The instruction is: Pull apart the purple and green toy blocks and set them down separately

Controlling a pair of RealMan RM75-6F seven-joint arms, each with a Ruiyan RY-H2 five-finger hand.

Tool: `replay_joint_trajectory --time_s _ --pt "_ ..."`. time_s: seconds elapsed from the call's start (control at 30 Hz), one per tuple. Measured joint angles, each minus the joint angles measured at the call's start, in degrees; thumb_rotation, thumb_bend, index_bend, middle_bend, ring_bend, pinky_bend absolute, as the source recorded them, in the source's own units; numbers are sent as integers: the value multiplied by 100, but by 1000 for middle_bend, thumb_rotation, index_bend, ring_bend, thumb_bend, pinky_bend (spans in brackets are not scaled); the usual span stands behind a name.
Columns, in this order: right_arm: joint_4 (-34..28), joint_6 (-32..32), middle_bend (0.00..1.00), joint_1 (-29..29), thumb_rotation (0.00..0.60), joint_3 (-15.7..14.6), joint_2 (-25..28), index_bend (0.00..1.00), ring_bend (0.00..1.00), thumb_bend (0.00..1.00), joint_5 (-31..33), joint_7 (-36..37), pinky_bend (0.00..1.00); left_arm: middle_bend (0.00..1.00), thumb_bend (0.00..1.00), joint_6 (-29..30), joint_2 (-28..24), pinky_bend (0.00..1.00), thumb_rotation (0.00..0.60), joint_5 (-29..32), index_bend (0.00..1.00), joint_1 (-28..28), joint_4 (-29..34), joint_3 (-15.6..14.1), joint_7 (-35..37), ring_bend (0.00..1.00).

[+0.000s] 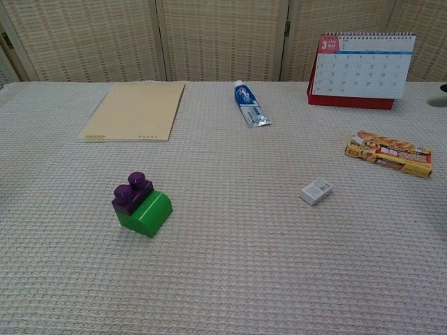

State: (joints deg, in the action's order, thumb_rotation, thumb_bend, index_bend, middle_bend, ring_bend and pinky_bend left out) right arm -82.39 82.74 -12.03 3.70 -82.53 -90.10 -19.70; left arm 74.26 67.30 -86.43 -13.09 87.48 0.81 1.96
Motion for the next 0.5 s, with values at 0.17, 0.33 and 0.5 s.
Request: replay_joint_trajectory --time_s 0.17,0.33,0.5 --pt "218 10 0 -26 600 39 -199 0 0 334 32 -135 0 0 275 -640 -397 9 600 -1 22 -450 624 81 -147 0" --pt "161 -88 0 -68 600 45 -160 0 0 334 83 -41 0 0 274 -1291 -532 0 600 166 6 -960 1078 232 -764 0" --pt "65 -148 0 -89 600 68 -48 0 0 333 153 131 0 0 253 -1599 -555 2 600 998 10 -1191 1755 483 -969 0"
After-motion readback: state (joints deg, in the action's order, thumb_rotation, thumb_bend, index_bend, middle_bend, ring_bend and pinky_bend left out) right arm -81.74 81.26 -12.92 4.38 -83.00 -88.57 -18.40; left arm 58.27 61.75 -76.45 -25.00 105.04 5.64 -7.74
